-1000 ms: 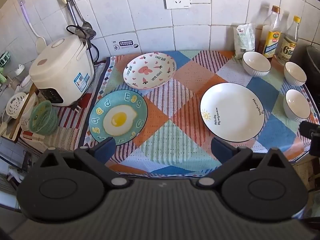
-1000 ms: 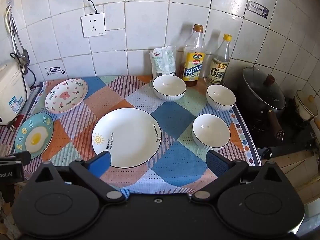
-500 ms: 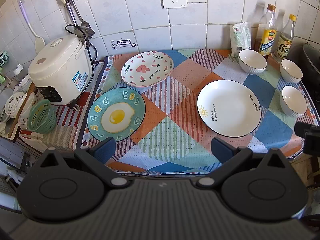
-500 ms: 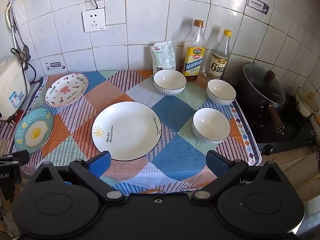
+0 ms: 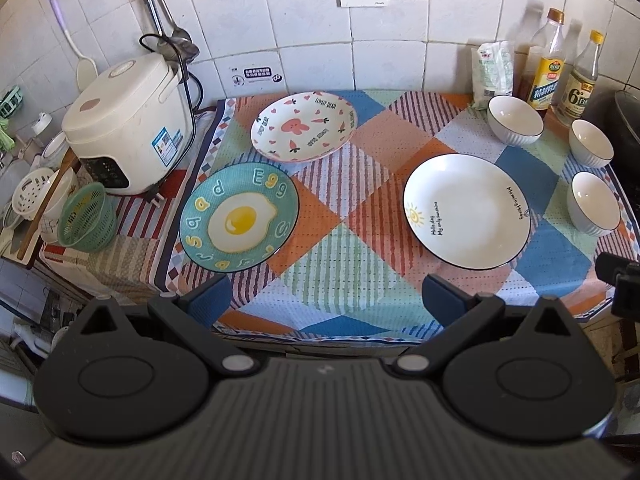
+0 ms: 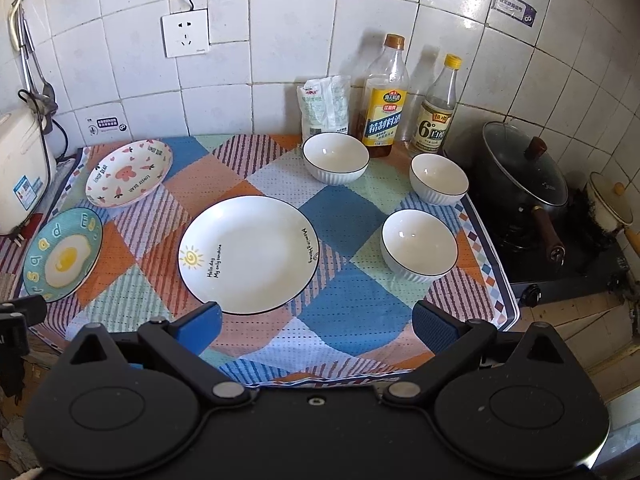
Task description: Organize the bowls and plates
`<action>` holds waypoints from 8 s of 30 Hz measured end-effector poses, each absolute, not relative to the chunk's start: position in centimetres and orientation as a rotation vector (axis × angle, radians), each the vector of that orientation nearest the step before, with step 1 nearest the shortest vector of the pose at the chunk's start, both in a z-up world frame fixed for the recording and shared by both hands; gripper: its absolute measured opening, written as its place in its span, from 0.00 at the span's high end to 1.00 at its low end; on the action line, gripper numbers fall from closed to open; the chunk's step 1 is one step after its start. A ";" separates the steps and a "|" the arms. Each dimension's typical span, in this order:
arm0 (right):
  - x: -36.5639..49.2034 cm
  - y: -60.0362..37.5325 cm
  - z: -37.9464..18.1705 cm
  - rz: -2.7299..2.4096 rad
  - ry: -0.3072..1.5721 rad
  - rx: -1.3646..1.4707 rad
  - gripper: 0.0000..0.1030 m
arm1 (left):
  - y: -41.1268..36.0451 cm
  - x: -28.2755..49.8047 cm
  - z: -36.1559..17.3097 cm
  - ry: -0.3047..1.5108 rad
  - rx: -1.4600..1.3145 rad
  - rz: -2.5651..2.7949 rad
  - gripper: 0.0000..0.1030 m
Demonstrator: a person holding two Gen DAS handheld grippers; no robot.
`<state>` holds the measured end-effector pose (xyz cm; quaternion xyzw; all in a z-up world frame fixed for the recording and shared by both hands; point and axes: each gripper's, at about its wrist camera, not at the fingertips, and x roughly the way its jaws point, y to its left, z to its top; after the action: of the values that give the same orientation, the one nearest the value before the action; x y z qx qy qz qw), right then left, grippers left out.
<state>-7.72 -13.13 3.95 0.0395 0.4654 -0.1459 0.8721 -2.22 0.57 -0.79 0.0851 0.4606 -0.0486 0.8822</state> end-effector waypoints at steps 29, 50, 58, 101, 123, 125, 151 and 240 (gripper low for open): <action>-9.1 -12.6 3.9 -0.257 0.890 0.085 0.00 | 1.0 -4.1 -1.8 0.888 0.156 -0.170 0.00; -9.6 -12.5 3.7 -0.260 0.887 0.110 0.00 | 1.3 -4.6 -1.8 0.853 0.153 -0.157 0.00; -9.6 -12.4 3.4 -0.240 0.872 0.107 0.00 | 1.7 -4.1 -1.5 0.843 0.094 -0.207 0.02; 0.9 -24.0 -18.3 0.032 0.787 0.560 0.82 | -5.6 12.1 -22.4 1.020 -0.060 -0.404 0.67; 1.4 -23.4 -18.4 0.126 0.782 0.460 0.77 | -6.0 12.0 -21.2 0.912 0.033 -0.495 0.79; 1.5 -23.0 -18.1 0.130 0.764 0.436 0.76 | -5.8 12.7 -20.5 0.899 0.038 -0.502 0.79; 16.1 -22.1 -20.0 -0.013 0.714 0.365 0.76 | -7.7 32.3 -22.1 1.096 0.047 -0.570 0.78; 6.9 6.2 -18.1 0.285 0.681 0.176 0.24 | 22.0 16.0 -20.3 1.099 0.156 -0.202 0.30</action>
<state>6.89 6.23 -18.08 0.0861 0.3324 0.1391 0.9289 16.02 22.02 -20.31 0.0738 0.5208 -0.0957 0.8451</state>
